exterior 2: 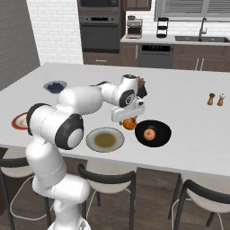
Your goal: Pick the chicken drumstick and onion from their plates and place them in the bowl. Then put the bowl in the fridge.
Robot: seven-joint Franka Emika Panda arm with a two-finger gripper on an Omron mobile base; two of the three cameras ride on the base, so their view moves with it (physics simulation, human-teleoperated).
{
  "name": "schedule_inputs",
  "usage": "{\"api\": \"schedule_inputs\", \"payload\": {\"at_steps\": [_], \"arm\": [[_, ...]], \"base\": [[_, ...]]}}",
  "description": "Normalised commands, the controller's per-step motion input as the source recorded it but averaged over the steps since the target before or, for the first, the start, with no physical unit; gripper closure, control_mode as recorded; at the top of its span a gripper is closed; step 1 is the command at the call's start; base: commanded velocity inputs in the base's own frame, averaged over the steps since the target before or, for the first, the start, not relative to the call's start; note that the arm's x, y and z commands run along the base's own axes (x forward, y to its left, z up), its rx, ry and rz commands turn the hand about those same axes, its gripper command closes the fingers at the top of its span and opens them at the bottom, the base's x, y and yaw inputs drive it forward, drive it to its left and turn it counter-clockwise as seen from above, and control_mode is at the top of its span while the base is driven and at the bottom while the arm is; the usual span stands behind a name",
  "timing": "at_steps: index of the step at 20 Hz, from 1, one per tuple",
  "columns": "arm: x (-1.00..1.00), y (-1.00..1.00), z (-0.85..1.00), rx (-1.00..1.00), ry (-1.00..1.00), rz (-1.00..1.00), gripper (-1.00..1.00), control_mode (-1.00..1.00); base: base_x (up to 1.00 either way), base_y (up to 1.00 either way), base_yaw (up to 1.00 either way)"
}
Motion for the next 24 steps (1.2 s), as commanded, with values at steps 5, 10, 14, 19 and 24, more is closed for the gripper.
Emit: {"api": "schedule_inputs", "payload": {"at_steps": [5,10,14,19,24], "arm": [[0.14,-1.0,0.0,0.0,0.01,0.0,1.0,-1.0],[0.27,-0.92,-0.08,0.0,0.01,0.0,1.0,-1.0],[0.4,-0.38,-0.29,0.0,0.0,0.0,1.0,-1.0],[0.44,-0.34,-0.25,0.0,-0.02,0.0,1.0,-1.0],[0.33,-0.29,-0.31,0.0,0.0,0.0,1.0,-1.0]], "base": [[0.0,0.0,0.0],[0.0,0.0,0.0],[0.0,0.0,0.0],[0.0,0.0,0.0],[0.0,0.0,0.0]]}}
